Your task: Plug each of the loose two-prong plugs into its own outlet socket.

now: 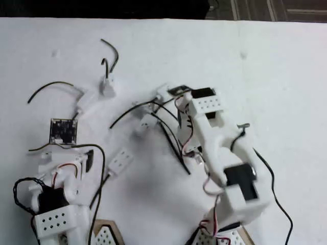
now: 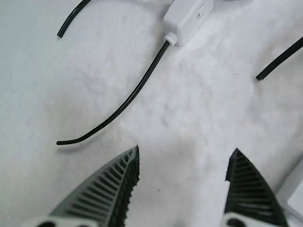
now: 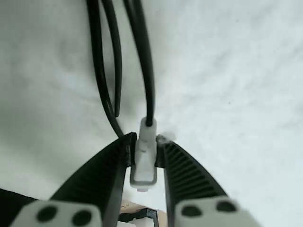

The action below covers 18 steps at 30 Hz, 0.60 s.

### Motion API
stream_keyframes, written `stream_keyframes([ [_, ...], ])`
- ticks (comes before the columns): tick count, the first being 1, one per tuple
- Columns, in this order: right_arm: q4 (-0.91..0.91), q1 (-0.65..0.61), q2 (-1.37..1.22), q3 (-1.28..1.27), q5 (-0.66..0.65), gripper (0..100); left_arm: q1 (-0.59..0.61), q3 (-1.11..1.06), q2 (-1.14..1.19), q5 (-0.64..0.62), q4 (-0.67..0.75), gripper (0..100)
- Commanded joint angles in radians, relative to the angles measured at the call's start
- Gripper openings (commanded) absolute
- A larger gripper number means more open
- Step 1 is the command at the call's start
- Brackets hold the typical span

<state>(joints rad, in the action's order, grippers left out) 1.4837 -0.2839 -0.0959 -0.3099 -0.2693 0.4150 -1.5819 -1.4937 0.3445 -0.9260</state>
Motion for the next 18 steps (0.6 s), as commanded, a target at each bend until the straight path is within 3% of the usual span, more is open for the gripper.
stream_keyframes([
  [1,0.018,-0.018,0.225,-0.034,0.009,1.8,-0.001,0.006,-0.013,-0.003,0.0,29],
  [7,-0.07,-0.077,0.503,-0.176,0.02,1.8,-0.001,0.006,-0.013,-0.003,0.0,29],
  [18,-0.538,-0.325,0.877,-0.592,0.212,1.8,-0.001,0.006,-0.013,-0.003,0.0,29],
])
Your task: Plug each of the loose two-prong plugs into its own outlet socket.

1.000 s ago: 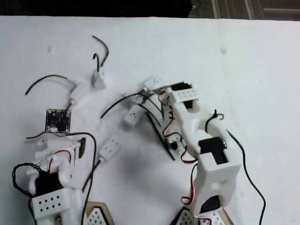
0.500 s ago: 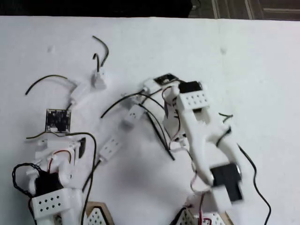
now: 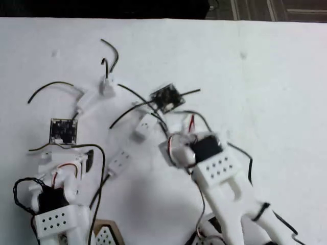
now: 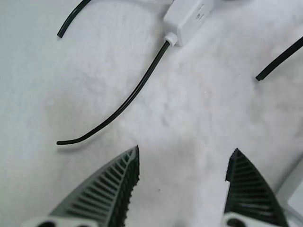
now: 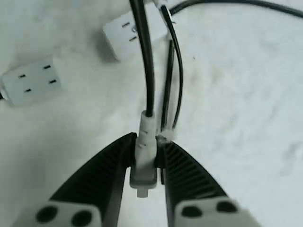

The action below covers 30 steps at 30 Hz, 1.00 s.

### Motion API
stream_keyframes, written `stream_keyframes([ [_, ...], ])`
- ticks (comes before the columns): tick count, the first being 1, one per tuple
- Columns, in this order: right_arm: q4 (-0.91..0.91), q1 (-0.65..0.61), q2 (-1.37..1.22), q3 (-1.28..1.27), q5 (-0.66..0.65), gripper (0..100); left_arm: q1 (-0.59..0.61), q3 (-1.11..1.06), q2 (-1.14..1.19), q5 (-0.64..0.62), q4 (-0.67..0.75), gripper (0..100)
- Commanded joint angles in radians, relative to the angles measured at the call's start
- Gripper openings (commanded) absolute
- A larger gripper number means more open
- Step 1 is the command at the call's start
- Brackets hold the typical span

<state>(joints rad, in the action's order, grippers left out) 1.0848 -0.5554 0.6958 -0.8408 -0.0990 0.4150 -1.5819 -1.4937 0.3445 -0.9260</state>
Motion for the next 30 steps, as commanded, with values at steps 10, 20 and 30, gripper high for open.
stream_keyframes([
  [10,-0.657,-0.203,0.125,-0.295,0.146,1.7,-0.001,0.006,-0.013,-0.003,0.002,29],
  [20,-1.012,-0.285,0.134,-0.46,0.146,1.7,-0.001,0.057,-0.013,-0.028,0.005,29],
  [30,-1.009,-0.303,0.228,-0.488,0.164,1.7,-0.162,0.184,-0.013,-0.307,0.157,30],
])
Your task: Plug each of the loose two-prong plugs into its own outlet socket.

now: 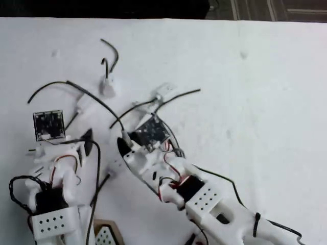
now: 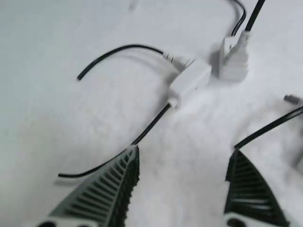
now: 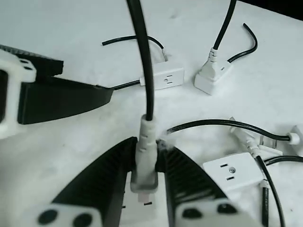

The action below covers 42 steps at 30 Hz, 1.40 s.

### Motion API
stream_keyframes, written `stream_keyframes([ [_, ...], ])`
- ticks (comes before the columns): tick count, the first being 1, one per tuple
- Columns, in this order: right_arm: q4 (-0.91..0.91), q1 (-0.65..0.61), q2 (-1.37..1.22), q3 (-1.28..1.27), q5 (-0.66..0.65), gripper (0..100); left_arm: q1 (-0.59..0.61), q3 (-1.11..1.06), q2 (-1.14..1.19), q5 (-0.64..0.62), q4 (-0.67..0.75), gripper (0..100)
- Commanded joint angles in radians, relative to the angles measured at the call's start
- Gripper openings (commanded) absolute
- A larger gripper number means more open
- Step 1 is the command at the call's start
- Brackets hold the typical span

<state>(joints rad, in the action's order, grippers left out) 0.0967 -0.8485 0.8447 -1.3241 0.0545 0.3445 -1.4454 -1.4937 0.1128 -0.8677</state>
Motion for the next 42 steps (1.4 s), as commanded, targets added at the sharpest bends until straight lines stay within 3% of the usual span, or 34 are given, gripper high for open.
stream_keyframes([
  [1,-0.021,-0.01,0.116,-0.017,0.011,1.7,-0.114,0.048,-0.013,-0.097,0.114,30],
  [5,-0.019,-0.018,0.257,-0.084,0.011,1.7,-0.194,0.057,-0.013,-0.173,0.155,30],
  [12,0.088,-0.056,0.367,-0.117,0.011,1.7,-0.305,0.06,-0.051,-0.176,0.152,30],
  [19,0.096,-0.056,0.367,-0.117,0.011,1.7,-0.452,0.072,-0.344,-0.173,-0.04,30],
  [24,0.137,-0.056,0.367,-0.115,0.011,1.7,-0.541,0.127,-0.323,-0.055,-0.181,30],
  [30,0.14,-0.053,0.366,-0.115,0.011,1.7,-0.541,0.175,-0.325,-0.035,-0.23,30],
  [35,0.179,-0.05,0.366,-0.11,0.003,1.6,-0.394,0.215,-0.325,-0.04,-0.222,29],
  [42,0.355,-0.012,0.145,0.109,0.003,1.6,0.033,0.163,-0.325,-0.041,-0.252,29],
])
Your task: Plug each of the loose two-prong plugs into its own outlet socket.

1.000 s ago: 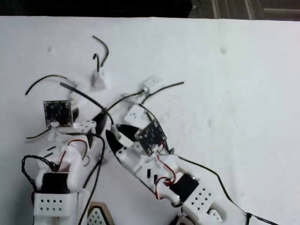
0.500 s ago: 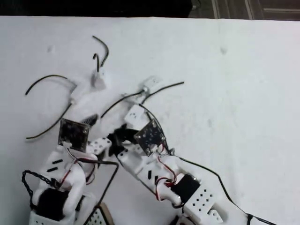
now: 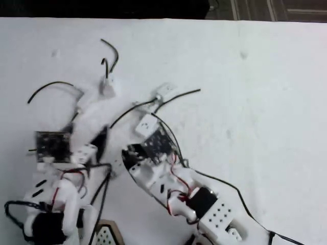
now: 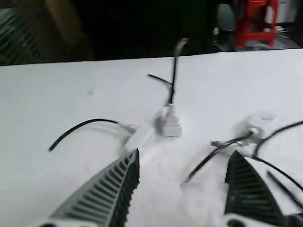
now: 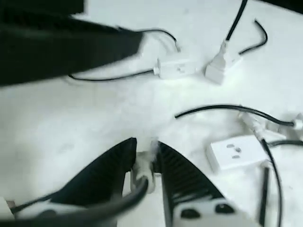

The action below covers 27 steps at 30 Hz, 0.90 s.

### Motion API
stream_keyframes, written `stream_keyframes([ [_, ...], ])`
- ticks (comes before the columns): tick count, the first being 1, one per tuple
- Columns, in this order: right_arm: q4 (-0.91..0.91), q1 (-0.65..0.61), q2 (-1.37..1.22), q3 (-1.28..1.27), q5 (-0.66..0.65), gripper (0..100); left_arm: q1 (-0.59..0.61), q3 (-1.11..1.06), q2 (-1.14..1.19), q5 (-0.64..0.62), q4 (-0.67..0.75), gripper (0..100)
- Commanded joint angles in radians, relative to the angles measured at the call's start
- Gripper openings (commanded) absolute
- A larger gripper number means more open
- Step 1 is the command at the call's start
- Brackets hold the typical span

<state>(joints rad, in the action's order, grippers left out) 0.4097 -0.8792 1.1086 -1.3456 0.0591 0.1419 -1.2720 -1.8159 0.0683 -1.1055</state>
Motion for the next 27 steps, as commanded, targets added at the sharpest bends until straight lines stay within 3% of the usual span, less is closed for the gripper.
stream_keyframes([
  [1,0.044,0.019,-0.183,0.164,-0.002,1.6,0.302,-0.035,-0.002,0.003,-0.014,29],
  [5,0.044,0.019,-0.437,0.295,-0.002,1.6,0.522,-0.137,-0.002,0.008,-0.008,29],
  [8,0.044,0.021,-0.578,0.376,-0.003,1.6,0.587,-0.212,-0.002,0.012,-0.008,30],
  [17,-0.077,0.027,-0.789,0.427,-0.074,1.7,0.561,-0.253,-0.004,0.078,-0.014,30],
  [27,-0.122,0.028,-0.826,0.416,-0.078,1.7,0.559,-0.256,-0.004,0.08,-0.014,30],
])
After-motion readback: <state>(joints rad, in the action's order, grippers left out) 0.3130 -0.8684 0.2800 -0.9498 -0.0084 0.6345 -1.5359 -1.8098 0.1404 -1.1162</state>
